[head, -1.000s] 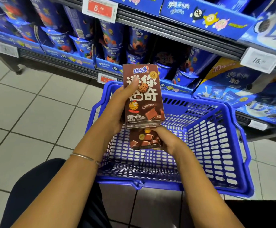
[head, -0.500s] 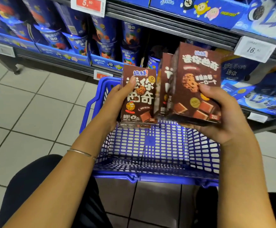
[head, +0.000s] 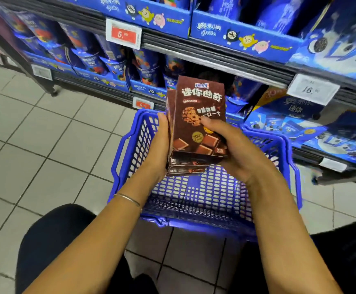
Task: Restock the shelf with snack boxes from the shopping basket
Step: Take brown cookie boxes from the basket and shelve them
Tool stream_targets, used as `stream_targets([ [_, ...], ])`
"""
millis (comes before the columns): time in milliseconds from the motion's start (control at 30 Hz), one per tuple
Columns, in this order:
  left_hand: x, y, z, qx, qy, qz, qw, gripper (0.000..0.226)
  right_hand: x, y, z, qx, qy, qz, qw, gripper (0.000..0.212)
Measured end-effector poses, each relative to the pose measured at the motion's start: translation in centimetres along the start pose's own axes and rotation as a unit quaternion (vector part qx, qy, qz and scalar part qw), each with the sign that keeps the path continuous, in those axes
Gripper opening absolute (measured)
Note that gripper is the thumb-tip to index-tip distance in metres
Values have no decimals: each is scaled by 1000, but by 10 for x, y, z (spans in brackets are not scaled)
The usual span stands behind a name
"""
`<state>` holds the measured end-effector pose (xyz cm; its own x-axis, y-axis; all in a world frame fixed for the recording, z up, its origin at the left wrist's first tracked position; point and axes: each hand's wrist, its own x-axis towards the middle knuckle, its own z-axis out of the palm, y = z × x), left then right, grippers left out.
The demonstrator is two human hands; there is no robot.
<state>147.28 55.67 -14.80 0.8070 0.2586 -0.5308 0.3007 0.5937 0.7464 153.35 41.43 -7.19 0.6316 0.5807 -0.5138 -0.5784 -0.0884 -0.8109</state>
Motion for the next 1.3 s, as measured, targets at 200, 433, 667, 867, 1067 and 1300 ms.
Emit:
stream_targets([
  [200,-97,109,83,-60,17,-13,998,73,-99,-135,34,30,34,-9,999,45],
  [433,-239,289,183,-41,7,-27,999,71,-253,-331,111,69,39,-24,997,46],
  [667,-360,450,288,-7,-89,-18,996,78,-393,-502,157,24,120,-103,987,66],
  [867,-407,518,374,-6,-193,-4,981,80,-460,-581,147,-8,176,-188,966,44],
  [1067,-409,539,438,51,-178,20,982,67,-500,-632,115,16,193,-252,948,60],
  [1300,-391,544,507,8,-220,-17,975,97,-527,-679,59,38,150,-333,930,48],
])
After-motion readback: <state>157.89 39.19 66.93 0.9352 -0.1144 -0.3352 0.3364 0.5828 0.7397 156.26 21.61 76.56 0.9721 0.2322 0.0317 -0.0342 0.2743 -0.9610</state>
